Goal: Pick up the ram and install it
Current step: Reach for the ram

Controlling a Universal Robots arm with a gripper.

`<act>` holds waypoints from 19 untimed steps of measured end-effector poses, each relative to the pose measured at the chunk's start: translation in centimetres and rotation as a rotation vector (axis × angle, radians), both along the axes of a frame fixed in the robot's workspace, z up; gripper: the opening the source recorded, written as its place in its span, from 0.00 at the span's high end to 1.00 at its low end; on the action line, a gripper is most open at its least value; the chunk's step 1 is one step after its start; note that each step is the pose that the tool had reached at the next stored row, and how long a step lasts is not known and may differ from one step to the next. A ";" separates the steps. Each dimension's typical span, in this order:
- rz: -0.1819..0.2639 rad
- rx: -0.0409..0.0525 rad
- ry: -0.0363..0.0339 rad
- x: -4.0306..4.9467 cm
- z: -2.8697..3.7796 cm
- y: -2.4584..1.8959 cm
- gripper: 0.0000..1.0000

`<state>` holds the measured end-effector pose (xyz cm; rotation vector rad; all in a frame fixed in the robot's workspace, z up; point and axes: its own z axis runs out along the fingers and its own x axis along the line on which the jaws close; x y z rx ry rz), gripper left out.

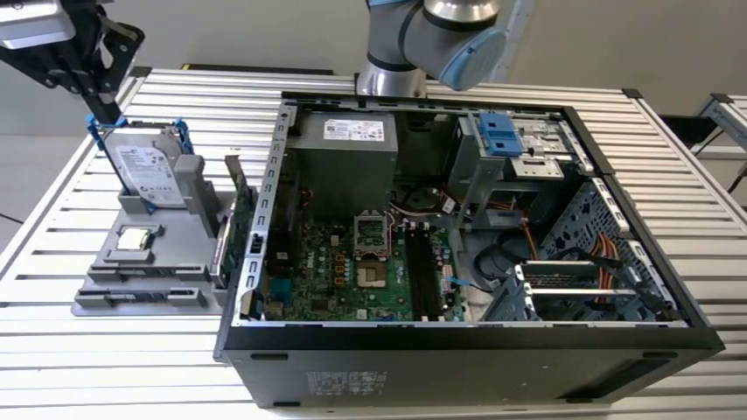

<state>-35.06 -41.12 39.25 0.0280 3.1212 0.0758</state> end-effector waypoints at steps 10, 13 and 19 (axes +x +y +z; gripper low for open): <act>0.016 0.0000 0.0000 -0.09 -0.01 -0.54 1.00; 0.021 0.0000 0.0000 -0.10 -0.01 -0.73 1.00; 0.032 0.0000 0.0000 -0.10 -0.02 -1.19 1.00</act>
